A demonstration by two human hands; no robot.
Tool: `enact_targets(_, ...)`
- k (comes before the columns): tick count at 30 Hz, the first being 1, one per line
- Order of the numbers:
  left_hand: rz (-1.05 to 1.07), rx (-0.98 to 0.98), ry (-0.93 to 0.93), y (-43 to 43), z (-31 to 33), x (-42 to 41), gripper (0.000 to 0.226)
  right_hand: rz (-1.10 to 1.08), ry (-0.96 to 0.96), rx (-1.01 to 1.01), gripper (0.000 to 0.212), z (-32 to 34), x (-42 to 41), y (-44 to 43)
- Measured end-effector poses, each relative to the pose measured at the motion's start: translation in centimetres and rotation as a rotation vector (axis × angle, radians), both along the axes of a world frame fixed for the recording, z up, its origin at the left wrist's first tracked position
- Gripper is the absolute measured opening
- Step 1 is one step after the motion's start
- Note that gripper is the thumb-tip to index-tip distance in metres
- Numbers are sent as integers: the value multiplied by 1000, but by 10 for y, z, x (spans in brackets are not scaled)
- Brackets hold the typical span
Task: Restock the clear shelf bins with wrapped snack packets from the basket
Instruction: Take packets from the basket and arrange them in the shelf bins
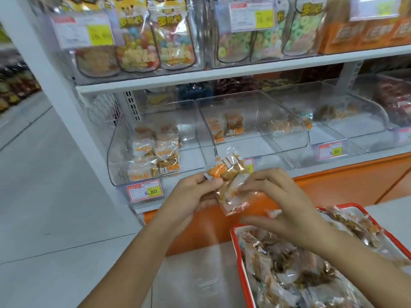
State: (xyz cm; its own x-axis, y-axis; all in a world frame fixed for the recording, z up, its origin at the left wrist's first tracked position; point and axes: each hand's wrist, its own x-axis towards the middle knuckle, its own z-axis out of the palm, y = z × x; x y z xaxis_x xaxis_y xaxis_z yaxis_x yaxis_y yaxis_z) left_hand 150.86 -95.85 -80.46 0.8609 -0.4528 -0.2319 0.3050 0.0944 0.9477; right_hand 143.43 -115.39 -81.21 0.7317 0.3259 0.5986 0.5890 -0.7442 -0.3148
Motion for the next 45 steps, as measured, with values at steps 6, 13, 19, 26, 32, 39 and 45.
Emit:
enact_targets(6,161,-177,-97,37,23,28,29,-83,581,741,68,50,71,43)
enact_targets(13,441,-377,-144,57,27,61,28,217,1042,1077,25,54,139,90)
enact_targets(19,475,-337,-177,75,28,81,37,210,1006,948,33,59,171,100)
enact_targets(26,502,-407,-120,80,29,93,31,303,1094,845,50,61,187,102)
enact_targets(32,535,17,-300,88,28,98,26,101,953,547,32,73,200,108)
enact_targets(39,451,856,-519,99,-1,101,36,-252,1137,480,15,46,228,109)
enact_targets(45,344,1083,-507,100,-6,103,41,-245,1182,507,19,32,232,110)
